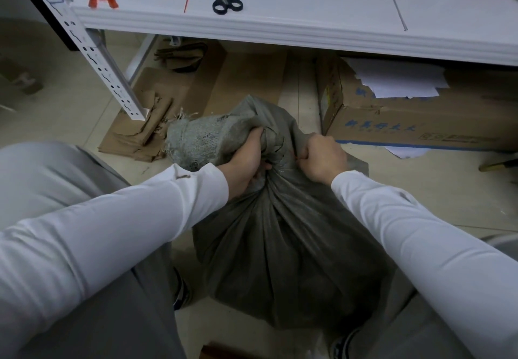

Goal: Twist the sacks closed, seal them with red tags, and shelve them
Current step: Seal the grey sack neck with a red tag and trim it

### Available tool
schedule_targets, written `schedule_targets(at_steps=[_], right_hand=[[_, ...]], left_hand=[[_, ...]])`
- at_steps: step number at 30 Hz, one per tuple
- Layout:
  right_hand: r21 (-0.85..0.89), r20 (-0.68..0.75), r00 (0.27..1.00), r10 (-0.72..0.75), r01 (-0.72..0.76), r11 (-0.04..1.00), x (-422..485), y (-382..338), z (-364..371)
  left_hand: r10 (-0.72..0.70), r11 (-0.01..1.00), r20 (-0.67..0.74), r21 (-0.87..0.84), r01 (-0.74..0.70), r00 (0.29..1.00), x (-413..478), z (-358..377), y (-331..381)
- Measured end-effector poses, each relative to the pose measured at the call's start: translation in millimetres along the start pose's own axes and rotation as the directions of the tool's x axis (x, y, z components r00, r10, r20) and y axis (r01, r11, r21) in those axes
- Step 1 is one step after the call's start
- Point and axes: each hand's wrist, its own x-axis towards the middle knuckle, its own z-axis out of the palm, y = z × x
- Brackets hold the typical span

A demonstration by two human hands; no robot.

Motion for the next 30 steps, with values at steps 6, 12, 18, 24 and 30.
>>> schedule_targets(at_steps=[6, 12, 18, 24, 30], right_hand=[[0.217, 0.165, 0.986, 0.026, -0.062, 0.974, 1, 3, 4], [0.431, 0.261, 0.956, 0.136, -0.242, 0.869, -3, 4, 15], [0.539, 0.256, 0.949, 0.186, -0.3, 0.787, -6, -2, 18], [0.743, 0.493, 0.852, 0.175, -0.517, 0.425, -11, -5, 14], [0.685, 0.681, 0.731, 0.031, -0.652, 0.325, -10, -4, 9]], left_hand=[[-0.041, 0.998, 0.056, 0.053, 0.038, 0.998, 3, -1, 2], [-0.01, 0.99, 0.009, 0.141, 0.009, 1.0, 11, -3, 3], [-0.091, 0.995, 0.121, 0.05, 0.085, 0.988, 17, -5, 2], [-0.122, 0.991, 0.151, -0.038, 0.129, 0.981, 25, -4, 1], [-0.141, 0.985, 0.202, -0.065, 0.157, 0.969, 24, -4, 1]])
